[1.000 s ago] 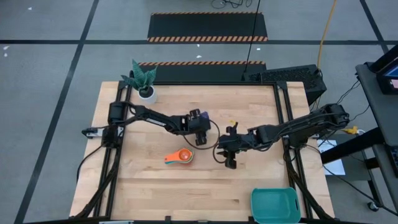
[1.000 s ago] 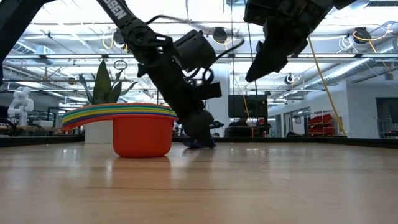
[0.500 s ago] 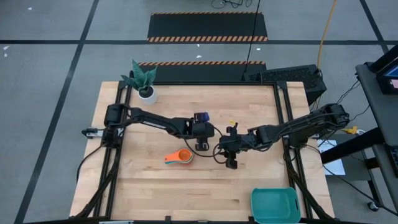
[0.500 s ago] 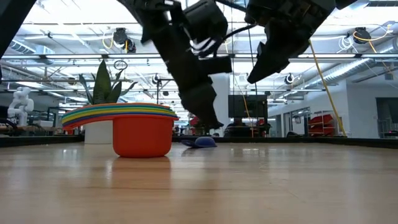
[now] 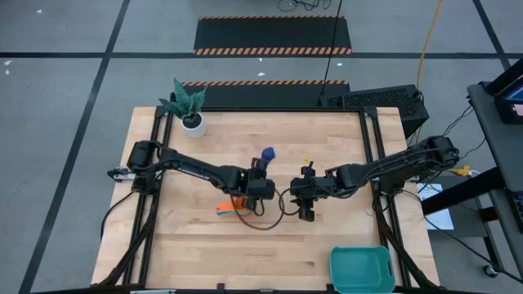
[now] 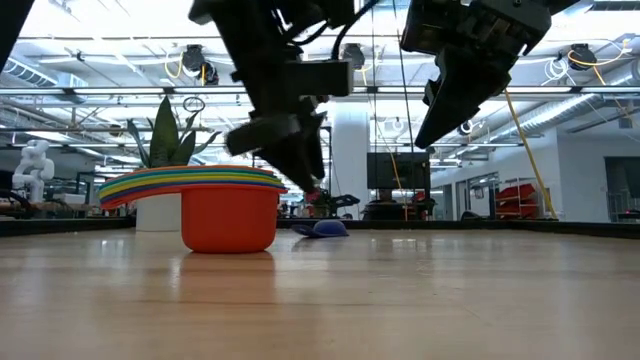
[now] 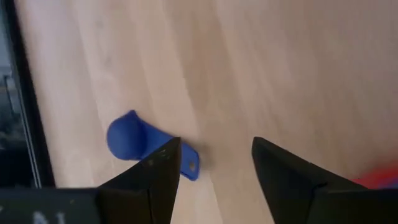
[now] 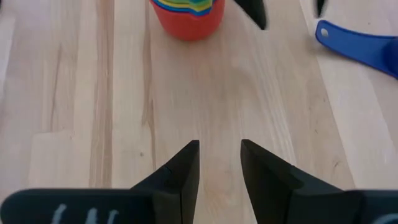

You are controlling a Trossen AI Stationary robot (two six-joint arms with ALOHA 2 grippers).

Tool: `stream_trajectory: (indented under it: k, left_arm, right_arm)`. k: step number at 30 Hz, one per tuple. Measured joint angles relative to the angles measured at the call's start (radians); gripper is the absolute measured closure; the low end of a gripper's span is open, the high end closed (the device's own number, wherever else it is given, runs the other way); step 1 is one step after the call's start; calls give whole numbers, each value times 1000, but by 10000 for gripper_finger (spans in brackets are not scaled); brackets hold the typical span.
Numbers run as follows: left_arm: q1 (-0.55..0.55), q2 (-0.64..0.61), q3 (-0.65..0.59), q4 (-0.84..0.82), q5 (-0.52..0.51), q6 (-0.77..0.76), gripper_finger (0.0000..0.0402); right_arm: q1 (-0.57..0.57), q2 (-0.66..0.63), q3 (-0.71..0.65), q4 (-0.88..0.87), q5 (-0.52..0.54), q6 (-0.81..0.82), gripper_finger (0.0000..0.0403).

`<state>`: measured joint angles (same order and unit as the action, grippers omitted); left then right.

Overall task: Nest measuring cups in basket
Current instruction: Stack the dark blue measuring cup on top of the orange measuring cup

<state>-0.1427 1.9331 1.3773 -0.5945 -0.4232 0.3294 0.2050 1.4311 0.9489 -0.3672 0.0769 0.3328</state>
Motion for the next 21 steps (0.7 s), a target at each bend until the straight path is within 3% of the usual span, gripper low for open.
stream_trajectory:
  k: [10,21]
  left_arm:
    - [23,5,-34,50,-79,85,199]
    - [36,-57,-26,-27,-80,36,203]
  right_arm:
    - [0,0,0,-5,0,22,291]
    - [0,0,0,-6,0,-3,291]
